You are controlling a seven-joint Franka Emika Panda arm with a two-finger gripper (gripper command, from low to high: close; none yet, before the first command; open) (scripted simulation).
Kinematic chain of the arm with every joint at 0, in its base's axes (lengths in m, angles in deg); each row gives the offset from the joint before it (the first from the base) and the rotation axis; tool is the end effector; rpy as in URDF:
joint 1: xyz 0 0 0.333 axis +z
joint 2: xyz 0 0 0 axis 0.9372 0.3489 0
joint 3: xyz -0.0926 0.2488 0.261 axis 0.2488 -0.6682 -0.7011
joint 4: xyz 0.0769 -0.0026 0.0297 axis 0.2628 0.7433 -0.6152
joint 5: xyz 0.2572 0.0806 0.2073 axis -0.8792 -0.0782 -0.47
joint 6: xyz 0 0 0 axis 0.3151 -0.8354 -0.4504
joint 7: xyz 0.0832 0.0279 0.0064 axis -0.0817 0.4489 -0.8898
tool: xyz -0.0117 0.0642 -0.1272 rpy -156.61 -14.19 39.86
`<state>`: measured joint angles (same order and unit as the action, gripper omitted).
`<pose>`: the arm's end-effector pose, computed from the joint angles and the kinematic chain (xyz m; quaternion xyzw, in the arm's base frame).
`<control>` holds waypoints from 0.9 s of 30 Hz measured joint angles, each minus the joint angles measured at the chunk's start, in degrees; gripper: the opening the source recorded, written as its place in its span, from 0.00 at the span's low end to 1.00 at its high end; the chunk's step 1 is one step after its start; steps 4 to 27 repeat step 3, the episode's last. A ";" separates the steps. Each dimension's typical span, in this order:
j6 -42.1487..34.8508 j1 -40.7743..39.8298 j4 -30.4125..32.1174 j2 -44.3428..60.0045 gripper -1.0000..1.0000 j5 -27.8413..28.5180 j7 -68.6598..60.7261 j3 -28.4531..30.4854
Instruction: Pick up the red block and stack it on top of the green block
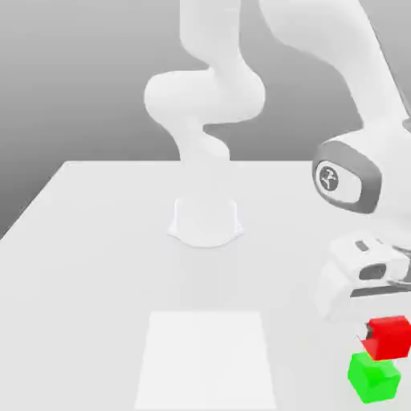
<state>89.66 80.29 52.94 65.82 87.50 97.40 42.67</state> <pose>0.4525 0.2390 0.2564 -0.9505 0.3109 -0.0003 0.0008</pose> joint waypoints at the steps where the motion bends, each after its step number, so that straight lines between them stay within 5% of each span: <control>1: 0.00 0.00 0.00 0.00 1.00 0.00 0.00 0.00; 27: 0.00 0.00 0.00 0.00 1.00 0.00 0.00 0.00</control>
